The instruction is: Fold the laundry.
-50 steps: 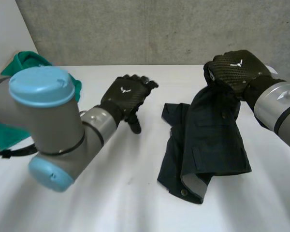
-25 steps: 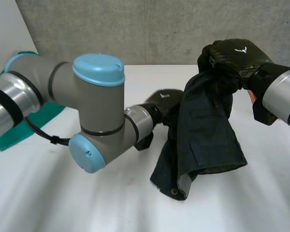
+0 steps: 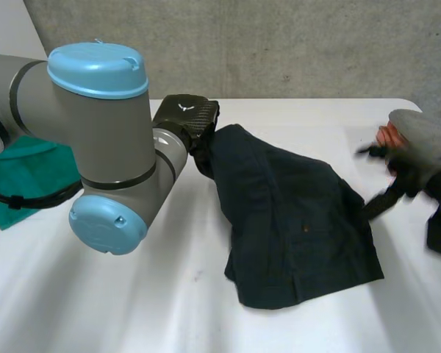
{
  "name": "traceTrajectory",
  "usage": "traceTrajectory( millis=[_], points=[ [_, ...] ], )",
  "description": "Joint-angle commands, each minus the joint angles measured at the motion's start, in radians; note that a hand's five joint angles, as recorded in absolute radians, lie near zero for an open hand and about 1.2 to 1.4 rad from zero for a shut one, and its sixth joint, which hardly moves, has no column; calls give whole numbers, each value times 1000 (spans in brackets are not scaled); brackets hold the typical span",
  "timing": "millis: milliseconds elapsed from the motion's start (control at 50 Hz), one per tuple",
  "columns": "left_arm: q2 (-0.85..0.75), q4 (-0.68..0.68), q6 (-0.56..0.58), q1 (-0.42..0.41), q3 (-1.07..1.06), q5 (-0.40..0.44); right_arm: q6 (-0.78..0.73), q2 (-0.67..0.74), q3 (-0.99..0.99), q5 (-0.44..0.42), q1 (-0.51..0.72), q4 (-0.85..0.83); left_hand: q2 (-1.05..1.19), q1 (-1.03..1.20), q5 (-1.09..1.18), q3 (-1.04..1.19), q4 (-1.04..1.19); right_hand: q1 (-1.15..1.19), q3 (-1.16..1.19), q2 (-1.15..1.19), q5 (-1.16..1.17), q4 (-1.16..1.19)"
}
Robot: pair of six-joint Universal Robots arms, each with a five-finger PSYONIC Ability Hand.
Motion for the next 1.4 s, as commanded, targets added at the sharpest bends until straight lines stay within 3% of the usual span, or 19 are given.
traceTrajectory(
  millis=[20,80,160,200,220,280,340,440,580,740,900,940,1000,1040,1080,1120,1300,1400],
  points=[
    [3,1,-4,-5,9,3,42,163,120,95,178,-221,202,236,239,213,204,-51,-34,-33,-43,-33],
    [7,-5,-3,-7,11,2,78,263,74,173,246,-306,202,236,239,213,204,-51,-34,-33,-43,-33],
    [23,-5,-3,-10,0,2,141,315,23,228,312,-289,202,236,239,213,204,-23,-5,-5,-15,-5],
    [30,-7,-4,-10,-3,2,170,315,13,244,338,-288,202,236,239,213,204,217,235,235,226,236],
    [38,-7,-8,-8,-8,2,195,320,2,261,364,-289,202,236,239,213,204,579,597,597,587,598],
    [58,-10,-9,-7,-14,2,226,317,-10,272,381,-289,202,236,239,213,204,1168,1186,1187,1177,1187],
    [101,-19,-12,-2,-25,2,233,297,-33,275,373,-281,202,236,239,213,204,1170,1188,1188,1179,1189],
    [197,-37,-26,12,-39,-3,160,188,-82,246,294,-314,202,236,239,213,204,1170,1188,1188,1179,1189],
    [354,-36,-61,4,-74,-7,-27,145,-406,33,221,-309,202,236,239,213,204,1170,1188,1188,1179,1189],
    [452,2,-115,-25,-205,-104,-17,352,-880,-118,211,-98,202,236,239,213,204,1170,1188,1188,1179,1189],
    [411,73,-121,-15,-406,-142,-64,564,-1023,-227,243,70,202,236,239,213,204,1170,1188,1188,1179,1189],
    [371,79,-121,-13,-469,-147,-115,605,-998,-219,260,85,202,236,239,213,204,1170,1188,1188,1179,1189],
    [314,78,-120,5,-532,-152,-194,643,-942,-183,289,91,202,236,239,213,204,679,697,697,687,697],
    [288,78,-120,19,-552,-153,-236,651,-913,-153,304,91,165,198,201,176,166,569,587,587,577,587],
    [262,69,-116,42,-569,-150,-293,645,-877,-98,315,93,-72,-39,-36,-61,-71,191,209,209,199,209],
    [253,61,-113,59,-569,-152,-322,627,-853,-61,319,96,-237,-204,-200,-226,-236,11,29,29,19,30],
    [394,16,-22,165,-566,-103,-264,359,-631,83,339,82,-965,-931,-928,-954,-964,-51,-34,-33,-43,-33],
    [463,21,74,206,-560,-26,-189,259,-471,152,369,70,-1019,-986,-983,-1008,-1018,-51,-34,-33,-43,-33]
  ],
)
